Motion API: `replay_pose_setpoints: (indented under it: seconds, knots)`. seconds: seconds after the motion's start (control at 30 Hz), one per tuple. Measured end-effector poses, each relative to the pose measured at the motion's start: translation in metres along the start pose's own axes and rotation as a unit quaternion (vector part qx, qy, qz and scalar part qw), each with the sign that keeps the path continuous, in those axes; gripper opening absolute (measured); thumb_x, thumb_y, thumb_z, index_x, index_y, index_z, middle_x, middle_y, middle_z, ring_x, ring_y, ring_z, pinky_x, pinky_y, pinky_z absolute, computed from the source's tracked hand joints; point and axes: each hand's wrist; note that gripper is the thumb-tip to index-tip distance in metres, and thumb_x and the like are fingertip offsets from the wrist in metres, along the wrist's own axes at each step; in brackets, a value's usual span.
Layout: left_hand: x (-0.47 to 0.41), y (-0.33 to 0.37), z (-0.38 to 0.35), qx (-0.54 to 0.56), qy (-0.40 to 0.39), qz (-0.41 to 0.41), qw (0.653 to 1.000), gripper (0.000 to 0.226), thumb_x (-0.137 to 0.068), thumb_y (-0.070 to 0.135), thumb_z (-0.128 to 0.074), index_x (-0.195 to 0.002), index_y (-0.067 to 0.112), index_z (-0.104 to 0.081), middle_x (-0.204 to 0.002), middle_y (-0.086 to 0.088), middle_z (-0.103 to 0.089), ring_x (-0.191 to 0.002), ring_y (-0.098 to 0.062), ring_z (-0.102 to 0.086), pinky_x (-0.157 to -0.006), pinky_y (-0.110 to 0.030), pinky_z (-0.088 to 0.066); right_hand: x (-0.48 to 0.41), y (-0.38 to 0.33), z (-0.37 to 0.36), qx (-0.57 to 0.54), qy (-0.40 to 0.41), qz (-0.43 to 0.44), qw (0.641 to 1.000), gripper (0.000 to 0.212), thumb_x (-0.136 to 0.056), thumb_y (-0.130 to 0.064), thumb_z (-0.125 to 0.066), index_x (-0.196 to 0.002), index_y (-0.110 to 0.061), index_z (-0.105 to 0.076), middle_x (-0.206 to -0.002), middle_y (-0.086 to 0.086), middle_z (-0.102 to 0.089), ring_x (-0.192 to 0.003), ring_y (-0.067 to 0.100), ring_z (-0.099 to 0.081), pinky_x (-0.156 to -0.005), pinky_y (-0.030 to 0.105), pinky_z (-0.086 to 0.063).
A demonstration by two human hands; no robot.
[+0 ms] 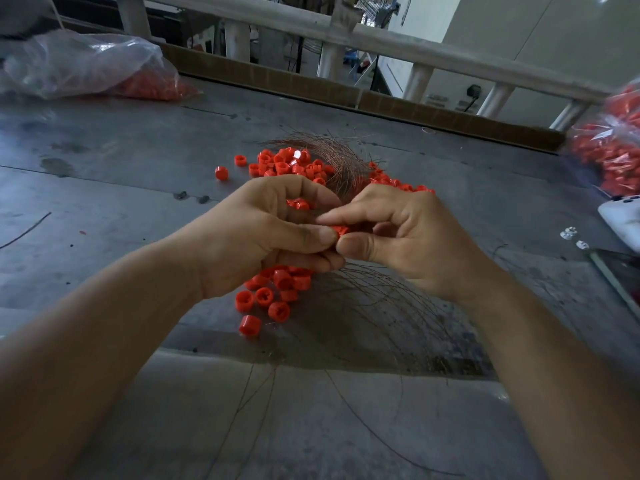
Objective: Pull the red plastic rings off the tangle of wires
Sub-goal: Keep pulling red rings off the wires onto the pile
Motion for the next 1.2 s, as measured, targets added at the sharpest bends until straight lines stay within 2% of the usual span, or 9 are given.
replay_pose_setpoints:
  seconds: [0.17,0.3,0.53,0.7,0.8,0.87,0.93,1.03,1.2]
  knots:
    - [0.001,0.001,-0.003,-0.005,-0.007,-0.030,0.999,0.043,-0.066,0.015,-0.067,-0.107,0.011,-0.053,-0.069,-0.009,-0.070,-0.063,-0.018,-0.069,-0.054,-0.020,-0.054,-0.001,-0.003,-0.004,0.045,0.030,0.018,0.998,0.009,-0.076,-0.029,-0.066,-0.084,-0.027,-0.063,-0.075,-0.014,-0.050,-0.072,-0.004,-0.050,-0.064,0.008,-0.037]
    - [0.003,0.002,-0.012,-0.114,0.024,-0.117,0.986,0.051,-0.061,0.030,-0.068,-0.108,0.019,-0.052,-0.071,-0.008,-0.071,-0.063,-0.017,-0.069,-0.057,-0.022,-0.054,0.000,-0.006,-0.009,0.089,0.070,0.039,0.993,0.005,-0.077,-0.022,-0.062,-0.080,-0.020,-0.060,-0.076,-0.014,-0.049,-0.071,-0.003,-0.047,-0.064,0.009,-0.036]
    - [0.004,-0.002,-0.014,-0.109,0.023,-0.145,0.983,0.046,-0.068,0.016,-0.063,-0.110,0.023,-0.049,-0.068,-0.009,-0.070,-0.061,-0.018,-0.069,-0.056,-0.022,-0.054,0.001,-0.007,-0.017,0.095,0.094,0.042,0.990,0.012,-0.075,-0.013,-0.060,-0.076,-0.023,-0.054,-0.075,-0.015,-0.048,-0.071,-0.004,-0.047,-0.064,0.008,-0.037]
    - [0.001,-0.002,-0.010,-0.065,0.014,-0.111,0.992,0.045,-0.071,0.017,-0.065,-0.113,0.015,-0.050,-0.069,-0.009,-0.070,-0.063,-0.019,-0.069,-0.056,-0.021,-0.053,0.001,-0.008,-0.013,-0.002,0.094,0.023,0.995,0.012,-0.074,-0.025,-0.067,-0.076,-0.032,-0.058,-0.075,-0.011,-0.053,-0.067,-0.003,-0.051,-0.058,0.008,-0.038]
    - [0.000,0.002,-0.007,-0.026,0.026,-0.094,0.995,0.046,-0.066,0.022,-0.072,-0.108,0.013,-0.054,-0.066,-0.009,-0.069,-0.060,-0.019,-0.068,-0.052,-0.021,-0.053,0.001,-0.007,-0.010,-0.082,0.075,-0.001,0.994,0.024,-0.067,-0.034,-0.069,-0.089,-0.031,-0.061,-0.085,0.002,-0.061,-0.073,0.004,-0.059,-0.065,0.019,-0.049]
    - [-0.001,0.005,-0.006,0.008,0.043,-0.098,0.994,0.047,-0.063,0.018,-0.074,-0.105,0.011,-0.056,-0.065,-0.008,-0.069,-0.056,-0.016,-0.067,-0.049,-0.020,-0.053,0.000,-0.006,-0.008,-0.115,0.049,-0.026,0.992,0.037,-0.065,-0.037,-0.066,-0.100,-0.030,-0.059,-0.091,-0.001,-0.064,-0.083,0.010,-0.063,-0.076,0.028,-0.053]
    - [-0.001,0.007,-0.003,0.057,0.052,-0.107,0.991,0.046,-0.061,0.014,-0.072,-0.104,0.010,-0.057,-0.067,-0.007,-0.069,-0.057,-0.015,-0.067,-0.049,-0.019,-0.053,-0.001,-0.005,-0.006,-0.128,0.051,-0.027,0.990,0.030,-0.070,-0.037,-0.061,-0.098,-0.027,-0.060,-0.082,-0.009,-0.067,-0.078,0.003,-0.063,-0.071,0.021,-0.051]
    - [-0.002,0.009,0.001,0.099,0.058,-0.116,0.987,0.038,-0.066,0.009,-0.062,-0.104,0.008,-0.057,-0.070,-0.008,-0.071,-0.060,-0.016,-0.068,-0.051,-0.019,-0.053,0.000,-0.006,-0.003,-0.095,0.102,-0.017,0.990,0.005,-0.079,-0.023,-0.060,-0.082,-0.025,-0.063,-0.061,-0.017,-0.062,-0.055,-0.004,-0.055,-0.053,0.009,-0.041]
    - [-0.002,0.009,0.006,0.050,0.079,-0.111,0.989,0.030,-0.067,-0.001,-0.051,-0.094,0.007,-0.061,-0.070,-0.006,-0.070,-0.056,-0.015,-0.065,-0.046,-0.019,-0.049,0.001,-0.003,0.005,0.047,0.104,-0.038,0.993,0.016,-0.083,-0.015,-0.064,-0.074,-0.029,-0.063,-0.062,-0.016,-0.059,-0.062,0.000,-0.057,-0.056,0.011,-0.044]
Point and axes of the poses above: each hand's wrist, its own x-axis away from the middle knuckle, its own z-axis out of the back of the hand, y = z × x
